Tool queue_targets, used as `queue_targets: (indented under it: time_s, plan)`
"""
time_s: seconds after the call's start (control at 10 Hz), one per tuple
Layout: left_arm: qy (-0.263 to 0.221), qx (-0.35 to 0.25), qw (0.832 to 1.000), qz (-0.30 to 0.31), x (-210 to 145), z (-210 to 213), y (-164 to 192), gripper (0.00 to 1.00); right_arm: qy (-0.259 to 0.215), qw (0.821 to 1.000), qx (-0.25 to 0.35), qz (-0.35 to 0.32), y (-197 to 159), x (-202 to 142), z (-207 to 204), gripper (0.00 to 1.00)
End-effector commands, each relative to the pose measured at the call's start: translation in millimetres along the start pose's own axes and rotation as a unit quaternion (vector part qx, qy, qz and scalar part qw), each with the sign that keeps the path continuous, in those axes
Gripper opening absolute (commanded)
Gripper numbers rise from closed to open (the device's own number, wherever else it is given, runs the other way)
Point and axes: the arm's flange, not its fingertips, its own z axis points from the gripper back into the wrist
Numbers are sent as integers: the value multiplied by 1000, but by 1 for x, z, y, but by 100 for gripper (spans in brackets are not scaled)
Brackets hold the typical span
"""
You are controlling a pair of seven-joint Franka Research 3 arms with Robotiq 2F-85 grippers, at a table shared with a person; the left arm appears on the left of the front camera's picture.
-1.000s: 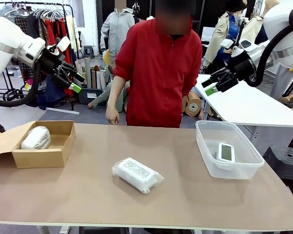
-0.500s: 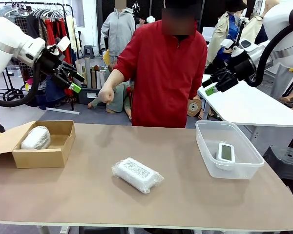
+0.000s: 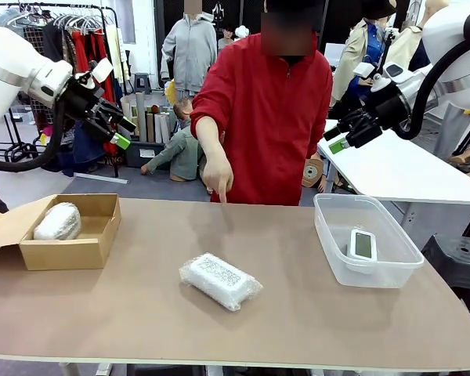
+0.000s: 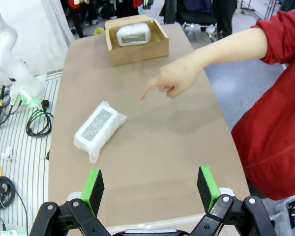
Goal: Separate and place wrapped and unwrapped clocks.
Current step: Pick up the Digital clock indicated by the person.
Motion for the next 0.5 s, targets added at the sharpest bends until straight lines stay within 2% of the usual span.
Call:
queue_targets:
  time_s: [0.0,0.4]
  plan:
    - [0,-1,1000,1,0,1,-2,100,0,1000,0,1,4,0,1,100]
    - [0,-1,1000,1,0,1,-2,100,0,1000,0,1,4,0,1,100]
